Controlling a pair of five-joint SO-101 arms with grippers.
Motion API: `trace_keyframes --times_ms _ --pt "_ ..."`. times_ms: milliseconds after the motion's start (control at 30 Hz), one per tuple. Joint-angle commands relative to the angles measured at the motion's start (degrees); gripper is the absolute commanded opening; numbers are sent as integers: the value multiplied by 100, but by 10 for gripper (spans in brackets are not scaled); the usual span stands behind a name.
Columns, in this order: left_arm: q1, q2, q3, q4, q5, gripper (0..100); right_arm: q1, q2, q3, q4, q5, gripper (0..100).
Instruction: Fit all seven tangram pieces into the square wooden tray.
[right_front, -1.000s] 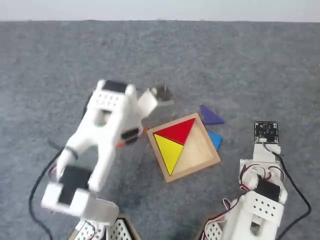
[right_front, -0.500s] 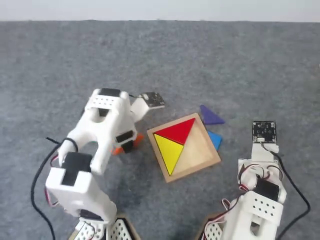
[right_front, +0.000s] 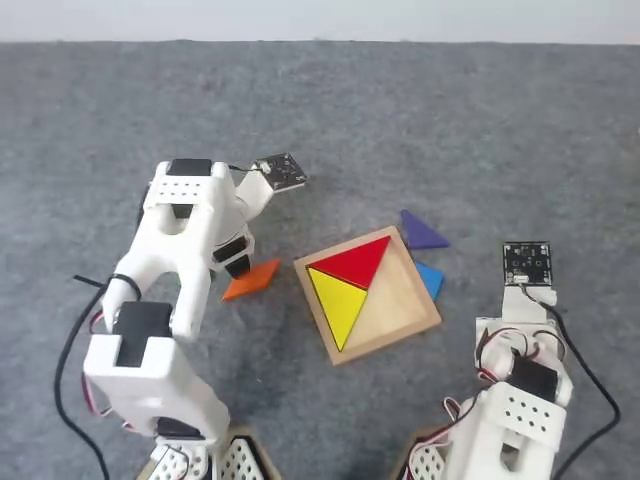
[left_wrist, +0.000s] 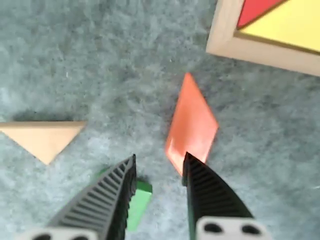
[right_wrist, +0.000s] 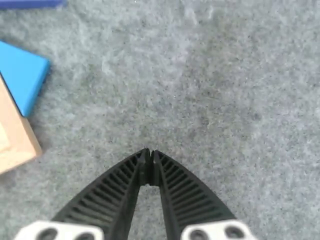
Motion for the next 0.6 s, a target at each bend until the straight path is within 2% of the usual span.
trace_keyframes --times_ms 0,167,567 --pt "26 -97 -224 149 -668 155 -57 -84 -123 -119 -35 20" --pt "70 -97 -207 211 -1503 156 -66 -84 -123 -127 -35 20" --pt "422 -62 259 167 -1486 152 -66 -84 -123 -127 -35 20"
